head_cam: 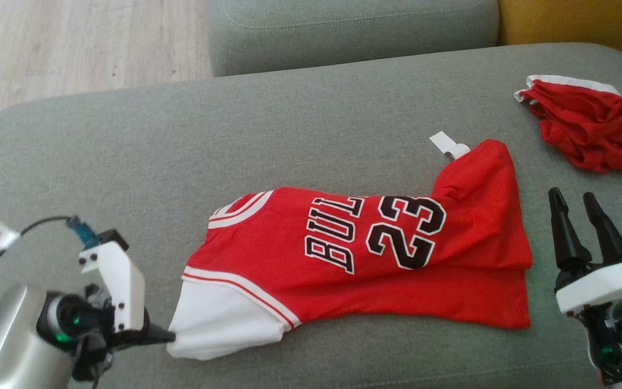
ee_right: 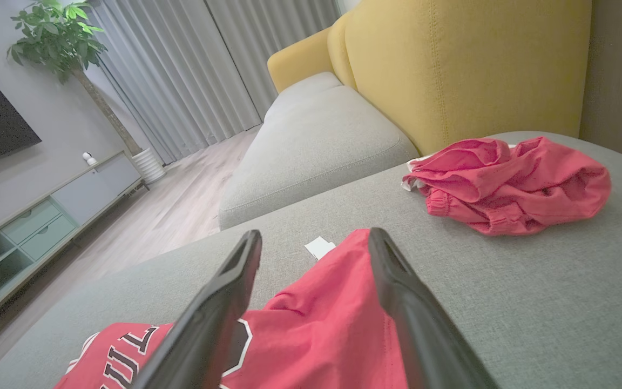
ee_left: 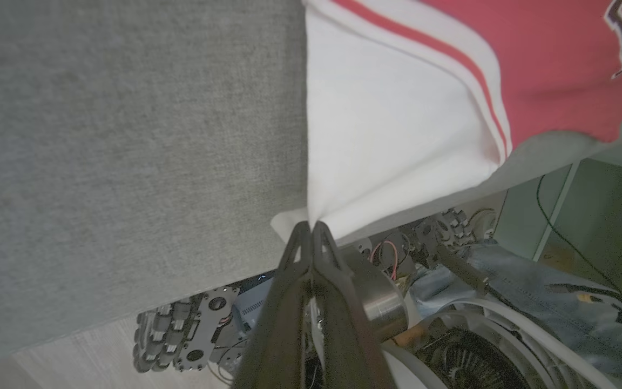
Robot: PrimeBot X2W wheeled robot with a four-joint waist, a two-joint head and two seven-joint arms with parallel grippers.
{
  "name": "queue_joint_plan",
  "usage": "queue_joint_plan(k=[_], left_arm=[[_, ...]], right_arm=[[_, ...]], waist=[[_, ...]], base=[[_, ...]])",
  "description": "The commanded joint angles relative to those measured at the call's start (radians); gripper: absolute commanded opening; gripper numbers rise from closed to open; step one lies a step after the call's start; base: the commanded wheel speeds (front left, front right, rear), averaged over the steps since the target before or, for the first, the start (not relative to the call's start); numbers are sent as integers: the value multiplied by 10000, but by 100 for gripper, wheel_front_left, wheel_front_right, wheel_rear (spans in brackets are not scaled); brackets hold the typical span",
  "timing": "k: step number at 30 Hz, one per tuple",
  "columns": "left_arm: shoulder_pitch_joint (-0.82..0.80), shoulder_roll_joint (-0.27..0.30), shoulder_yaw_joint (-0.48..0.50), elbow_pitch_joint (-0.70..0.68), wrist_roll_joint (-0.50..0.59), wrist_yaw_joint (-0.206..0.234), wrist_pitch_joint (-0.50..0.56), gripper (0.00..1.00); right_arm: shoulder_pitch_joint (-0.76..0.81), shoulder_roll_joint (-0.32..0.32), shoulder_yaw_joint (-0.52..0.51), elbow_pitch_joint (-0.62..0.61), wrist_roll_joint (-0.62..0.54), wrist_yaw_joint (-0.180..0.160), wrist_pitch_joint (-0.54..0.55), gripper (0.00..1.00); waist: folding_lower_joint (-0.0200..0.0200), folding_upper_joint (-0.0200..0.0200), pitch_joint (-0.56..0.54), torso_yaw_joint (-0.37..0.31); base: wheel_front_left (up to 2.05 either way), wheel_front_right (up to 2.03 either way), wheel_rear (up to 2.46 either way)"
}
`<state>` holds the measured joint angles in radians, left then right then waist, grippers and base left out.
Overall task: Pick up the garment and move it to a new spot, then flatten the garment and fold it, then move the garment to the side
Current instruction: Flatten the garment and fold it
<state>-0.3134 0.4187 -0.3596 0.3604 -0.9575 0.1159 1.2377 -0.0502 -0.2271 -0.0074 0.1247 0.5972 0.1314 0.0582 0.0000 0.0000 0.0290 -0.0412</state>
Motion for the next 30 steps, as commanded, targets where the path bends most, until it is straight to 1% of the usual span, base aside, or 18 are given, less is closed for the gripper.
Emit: queue_joint_plan(k=[1, 3, 4, 5, 6, 9, 13, 16, 18, 19, 21, 22, 25, 26, 27, 30], left_arm=[[-449, 435, 647, -409, 28, 116, -179, 0], [-230, 416, 751, -460, 122, 275, -535, 0], [-136, 388, 771, -450, 142, 320, -648, 9], [-65, 346, 825, -438, 138, 356, -793, 46], [-26, 301, 910, -423, 140, 376, -1005, 100], [1, 233, 1019, -520, 193, 221, -1523, 100], [-208, 332, 1033, -995, 683, -210, -2588, 100], [-549, 301, 924, -1576, 1421, -627, -3956, 100], [-795, 31, 772, -1894, 1818, -998, -4982, 100], [-932, -36, 532, -2079, 2082, -1405, -5446, 100], [-1179, -182, 133, -2171, 2534, -1837, -6129, 100], [-1334, -163, -198, -2176, 2791, -2057, -6329, 100], [-1973, -141, -1087, -1868, 3345, -2359, -6781, 100], [-2221, -191, -1374, -1687, 3375, -2406, -6880, 100], [-2221, -191, -1374, -1687, 3375, -2406, -6880, 100], [-3162, -192, -2510, -1124, 3483, -2456, -7067, 100]], right_arm=[[-204, -91, 169, -403, -48, -7, 5, 100], [-243, -107, 216, -406, -42, -7, 15, 100], [-261, -109, 243, -404, -43, -7, 18, 100], [-274, -111, 271, -406, -45, -7, 24, 100], [-289, -118, 304, -406, -43, -7, 31, 100], [-286, -150, 399, -403, -33, -7, 19, 100], [-222, -177, 436, -442, 10, -7, -46, 100], [-193, -199, 404, -511, 24, -7, -140, 100], [-192, -220, 387, -589, 21, -7, -233, 100], [-205, -238, 402, -639, 29, -7, -283, 100], [-232, -283, 431, -722, 51, -7, -371, 100], [-243, -307, 435, -746, 64, -7, -393, 100], [-321, -399, 469, -798, 91, -7, -445, 100], [-356, -435, 480, -806, 98, -7, -458, 100], [-356, -435, 480, -806, 98, -7, -458, 100], [-505, -527, 607, -829, 141, -7, -461, 100]], waist=[[0, 0, 21, -6], [0, 0, 46, -28], [0, 0, 44, -43], [0, 0, 43, -58], [0, 0, 46, -80], [0, 0, 12, -155], [0, 0, 14, -249], [0, 0, 60, -322], [0, 0, 111, -375], [0, 0, 148, -415], [0, 0, 215, -488], [0, 0, 250, -527], [0, 0, 373, -666], [0, 0, 425, -715], [0, 0, 425, -715], [0, 0, 636, -938]], base=[[0, 0, 0], [0, 0, 0], [0, 0, 0], [0, 0, 0], [0, 0, 0], [0, 0, 0], [0, 0, 0], [0, 0, 0], [0, 0, 0], [0, 0, 0], [0, 0, 0], [0, 0, 0], [0, 0, 0], [0, 0, 0], [0, 0, 0], [0, 0, 0]])
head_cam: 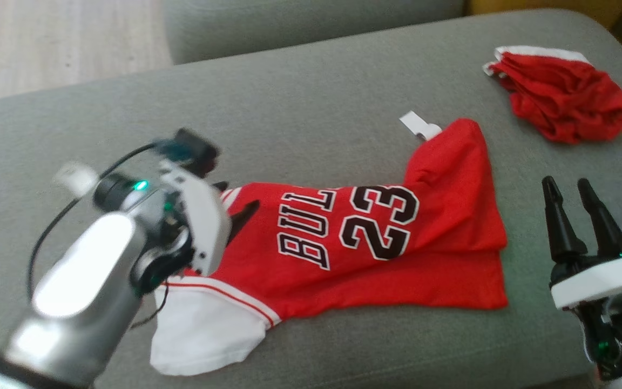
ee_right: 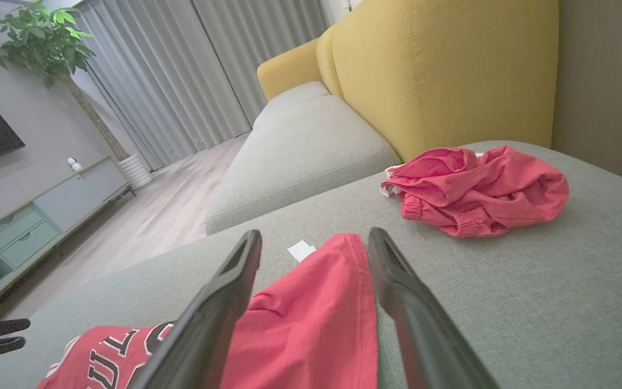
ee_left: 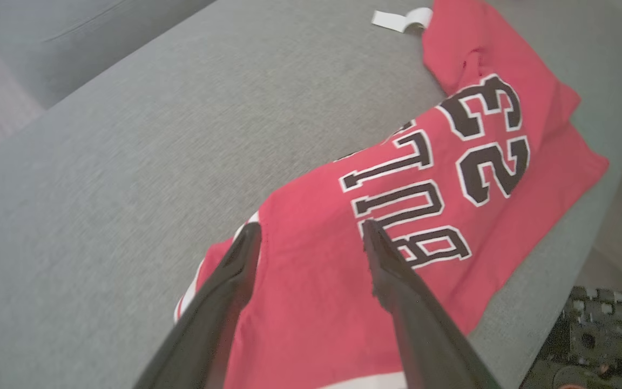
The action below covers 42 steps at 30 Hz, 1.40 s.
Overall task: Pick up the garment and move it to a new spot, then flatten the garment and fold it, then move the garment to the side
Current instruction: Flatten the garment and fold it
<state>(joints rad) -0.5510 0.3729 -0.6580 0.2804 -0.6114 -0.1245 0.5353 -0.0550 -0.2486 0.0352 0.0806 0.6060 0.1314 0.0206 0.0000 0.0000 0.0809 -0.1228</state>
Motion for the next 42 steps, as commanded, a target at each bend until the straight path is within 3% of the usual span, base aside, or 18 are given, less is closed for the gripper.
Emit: queue_joint_plan(k=[1, 9, 15, 16, 17, 18, 25, 39, 40, 42], left_arm=[[-1123, 316, 0, -104, -47, -54, 11, 100], [-3250, 623, -2389, 2474, -1101, -59, 696, 100], [-3950, 768, -3725, 3518, -2039, -60, 979, 100], [-3972, 770, -3933, 3643, -2263, -60, 1108, 92], [-4021, 789, -4113, 3718, -2468, -60, 1179, 33], [-4087, 802, -4216, 3801, -2649, -60, 1165, 0], [-4819, 787, -4246, 4778, -2987, -27, 246, 0], [-5521, 730, -3133, 7492, -3311, 1454, -1425, 0], [-5490, 698, -3071, 7604, -3362, 1451, -1577, 10], [-5401, 568, -2957, 7780, -3494, 1371, -1838, 100]], right_arm=[[-513, -336, 241, -397, 74, -7, -85, 100], [-996, -458, 704, -149, 341, -7, -172, 100], [-1206, -631, 902, 197, 510, -7, -324, 100], [-1224, -649, 924, 238, 536, -7, -361, 100], [-1239, -670, 947, 272, 563, -7, -394, 100], [-1247, -693, 965, 302, 588, -7, -426, 100], [-1266, -799, 919, 423, 638, -7, -584, 100], [-1520, -961, 1027, 308, 702, -7, -709, 100], [-1533, -969, 1037, 322, 702, -7, -736, 100], [-1516, -979, 1033, 367, 693, -7, -796, 100]], waist=[[0, 0, 210, -216], [0, 0, 973, -1075], [0, 0, 1206, -1461], [0, 0, 1213, -1482], [0, 0, 1223, -1498], [0, 0, 1229, -1503], [0, 0, 1201, -1336], [0, 0, 1535, -1317], [0, 0, 1522, -1316], [0, 0, 1431, -1246]], base=[[0, 0, 0], [0, 0, 0], [0, 0, 0], [0, 0, 0], [0, 0, 0], [0, 0, 0], [0, 0, 0], [0, 0, 0], [0, 0, 0], [0, 0, 0]])
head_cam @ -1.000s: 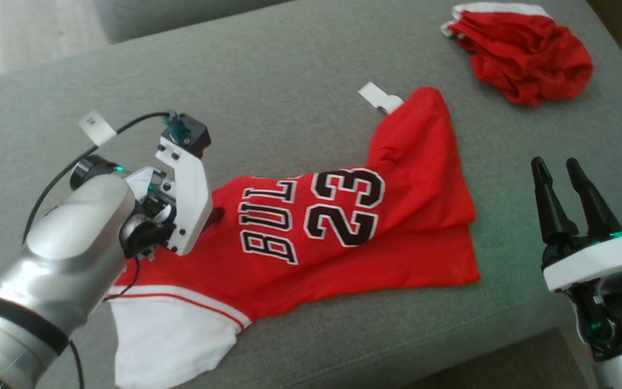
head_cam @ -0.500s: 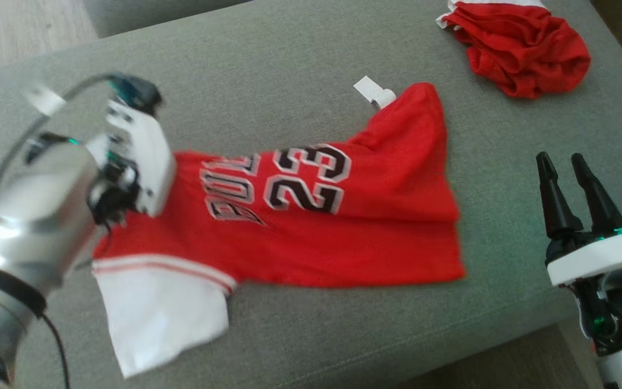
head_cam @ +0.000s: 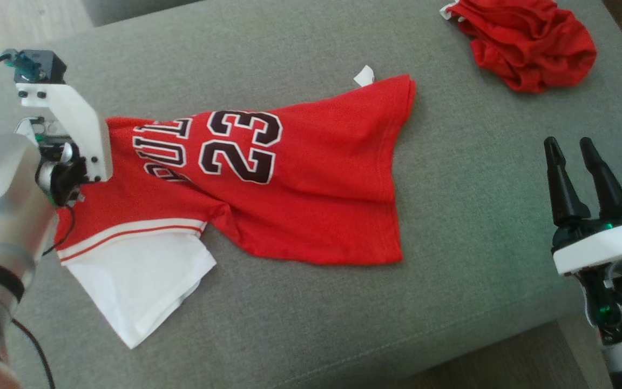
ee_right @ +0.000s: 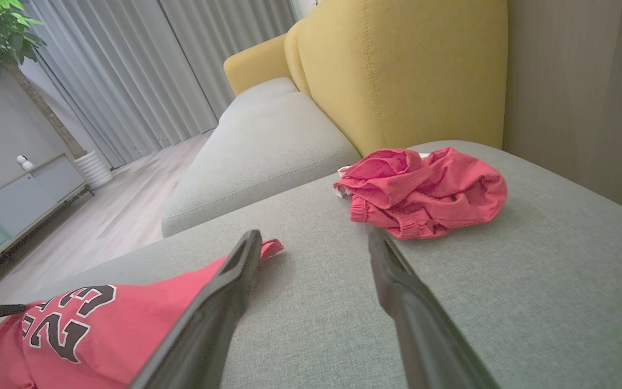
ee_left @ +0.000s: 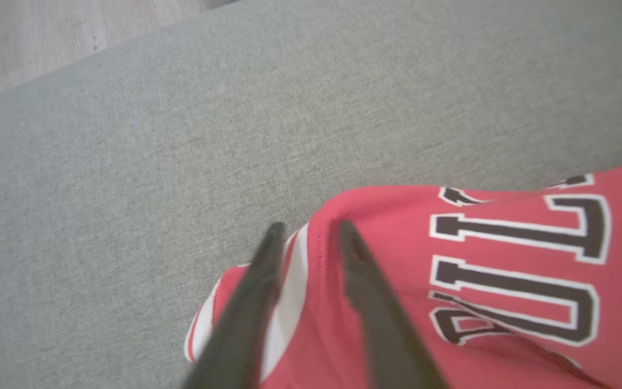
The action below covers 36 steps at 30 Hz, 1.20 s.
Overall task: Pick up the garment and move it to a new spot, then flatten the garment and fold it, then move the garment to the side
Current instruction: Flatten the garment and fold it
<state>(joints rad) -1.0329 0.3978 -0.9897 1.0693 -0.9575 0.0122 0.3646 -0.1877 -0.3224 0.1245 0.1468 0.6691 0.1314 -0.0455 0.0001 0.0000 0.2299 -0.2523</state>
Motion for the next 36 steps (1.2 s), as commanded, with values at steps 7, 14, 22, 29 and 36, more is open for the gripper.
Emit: queue_joint_plan(k=[7, 14, 22, 29, 36], left_arm=[[-670, -48, 221, -170, 377, -337, -1978, 100], [107, -198, 1053, -1199, 135, 332, -5262, 100], [2792, 696, 2307, -4718, 691, 2219, -6255, 100], [6805, 1007, 4423, -9154, 1975, 3986, -6261, 100], [9211, 21, 5649, -11026, 3668, 4249, -6262, 100]], right_arm=[[57, -164, 137, -289, -18, -7, -415, 100], [612, -41, -334, -442, -1006, -7, -1159, 100], [1234, 288, -416, -1061, -1733, -7, -1576, 100], [1577, 473, -397, -1061, -2107, -7, -1772, 100], [1991, 685, -215, -885, -2224, -7, -1938, 100]], waist=[[-1, 0, -805, 653], [-1, 0, -1754, 1381], [-1, 0, -2373, 2057], [-1, 0, -2510, 2542], [-1, 0, -2569, 2579]], base=[[0, 0, 0], [0, 0, 0], [0, 0, 0], [0, 0, 0], [0, 0, 0]])
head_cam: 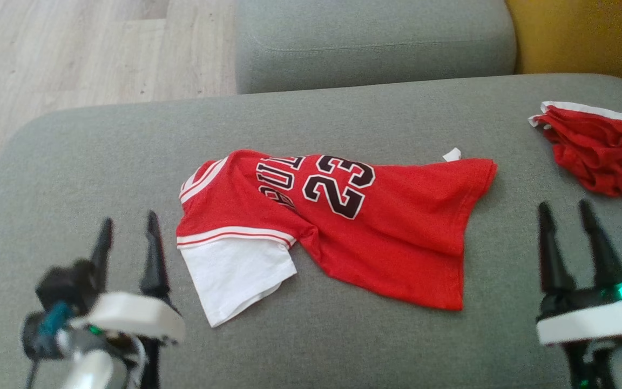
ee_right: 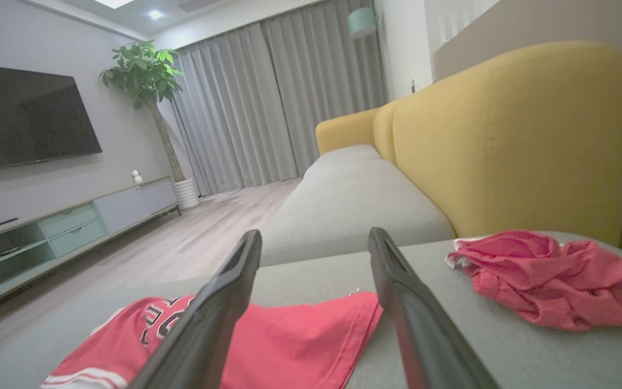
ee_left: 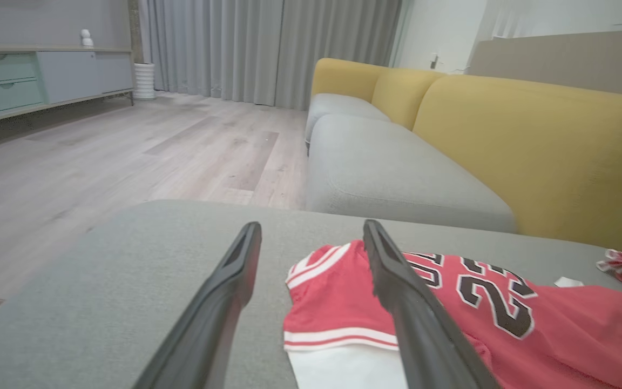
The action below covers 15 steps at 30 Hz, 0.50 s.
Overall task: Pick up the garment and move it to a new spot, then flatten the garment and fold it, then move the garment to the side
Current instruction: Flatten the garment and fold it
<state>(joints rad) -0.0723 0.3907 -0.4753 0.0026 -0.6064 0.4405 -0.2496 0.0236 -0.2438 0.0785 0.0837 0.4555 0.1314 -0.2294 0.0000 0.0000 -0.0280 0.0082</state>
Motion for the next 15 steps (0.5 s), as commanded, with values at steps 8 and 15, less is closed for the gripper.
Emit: queue_joint_plan(k=[8, 15], left_arm=[[799, -1082, 1237, -535, 1419, -774, -121, 100], [986, -1872, 1743, -36, 2104, -1559, -121, 100]], right_arm=[[31, -74, 508, 25, -111, -7, -101, 100], [-76, -149, 595, 146, -41, -7, 93, 100]], waist=[[0, 0, 192, -139], [0, 0, 312, -190]], base=[[0, 0, 0], [0, 0, 0]])
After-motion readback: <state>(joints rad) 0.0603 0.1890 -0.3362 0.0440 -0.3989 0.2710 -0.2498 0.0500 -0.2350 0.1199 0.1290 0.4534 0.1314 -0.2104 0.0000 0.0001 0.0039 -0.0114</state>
